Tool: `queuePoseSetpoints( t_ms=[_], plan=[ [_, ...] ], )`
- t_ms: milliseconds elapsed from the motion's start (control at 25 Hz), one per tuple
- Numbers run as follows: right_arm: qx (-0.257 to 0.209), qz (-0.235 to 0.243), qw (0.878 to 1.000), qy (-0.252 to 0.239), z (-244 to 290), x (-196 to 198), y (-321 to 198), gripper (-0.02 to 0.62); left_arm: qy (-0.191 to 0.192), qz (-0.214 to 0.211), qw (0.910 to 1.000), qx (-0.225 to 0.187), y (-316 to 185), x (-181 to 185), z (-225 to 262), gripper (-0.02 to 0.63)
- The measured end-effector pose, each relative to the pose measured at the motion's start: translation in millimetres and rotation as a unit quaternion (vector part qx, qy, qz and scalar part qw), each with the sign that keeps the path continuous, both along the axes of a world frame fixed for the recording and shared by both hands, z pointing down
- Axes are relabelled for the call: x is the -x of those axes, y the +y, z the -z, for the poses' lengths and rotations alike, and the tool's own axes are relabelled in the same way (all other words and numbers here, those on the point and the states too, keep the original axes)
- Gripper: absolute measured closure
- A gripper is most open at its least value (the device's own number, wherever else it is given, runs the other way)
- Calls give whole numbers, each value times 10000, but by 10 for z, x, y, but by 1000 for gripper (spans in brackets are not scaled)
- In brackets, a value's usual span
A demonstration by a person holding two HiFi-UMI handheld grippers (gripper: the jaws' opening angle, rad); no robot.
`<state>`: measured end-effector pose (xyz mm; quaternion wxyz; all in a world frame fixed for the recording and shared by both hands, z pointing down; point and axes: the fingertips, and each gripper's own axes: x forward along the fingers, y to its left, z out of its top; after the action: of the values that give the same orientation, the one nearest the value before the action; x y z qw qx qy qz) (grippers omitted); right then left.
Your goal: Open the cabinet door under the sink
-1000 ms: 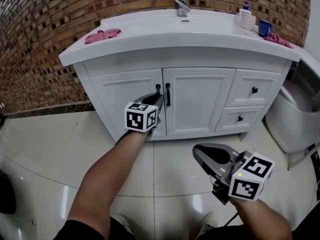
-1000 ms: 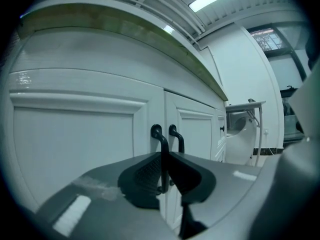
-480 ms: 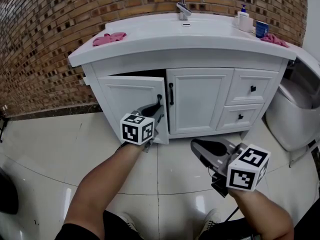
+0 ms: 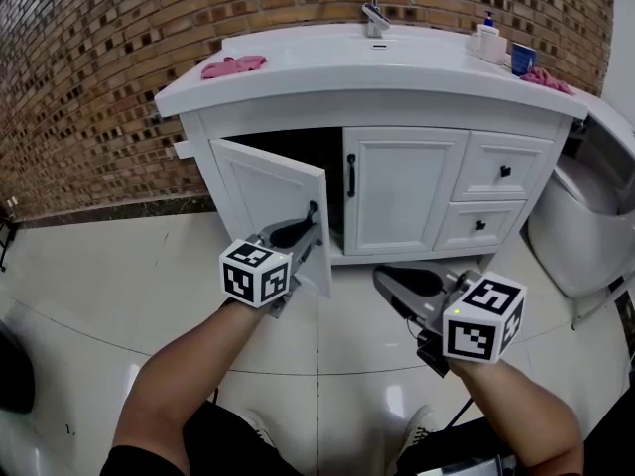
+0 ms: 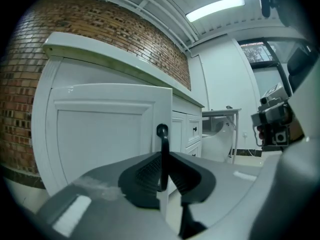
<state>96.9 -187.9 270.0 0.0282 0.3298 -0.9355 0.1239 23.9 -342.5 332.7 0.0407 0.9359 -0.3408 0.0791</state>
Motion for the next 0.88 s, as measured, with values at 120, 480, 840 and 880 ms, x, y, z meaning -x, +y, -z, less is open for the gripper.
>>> queuePoseSetpoints(
  t_ms=[120,480,840,880],
  plan=[
    [32,18,10000,73,-45,37,-8,588,8,-23,10000,43,165,146,0,561],
    [56,197,9995,243,-140,279,-64,588,131,-67,9999,29,452,486,-4,560],
    [233,376,9975,542,-363,424,-27,588,92,-187,9998,9,693,908,12,559],
    [251,378,9975,539,-375,426,-19,588,62,-197,9998,-19,712,966,16,560]
  ],
)
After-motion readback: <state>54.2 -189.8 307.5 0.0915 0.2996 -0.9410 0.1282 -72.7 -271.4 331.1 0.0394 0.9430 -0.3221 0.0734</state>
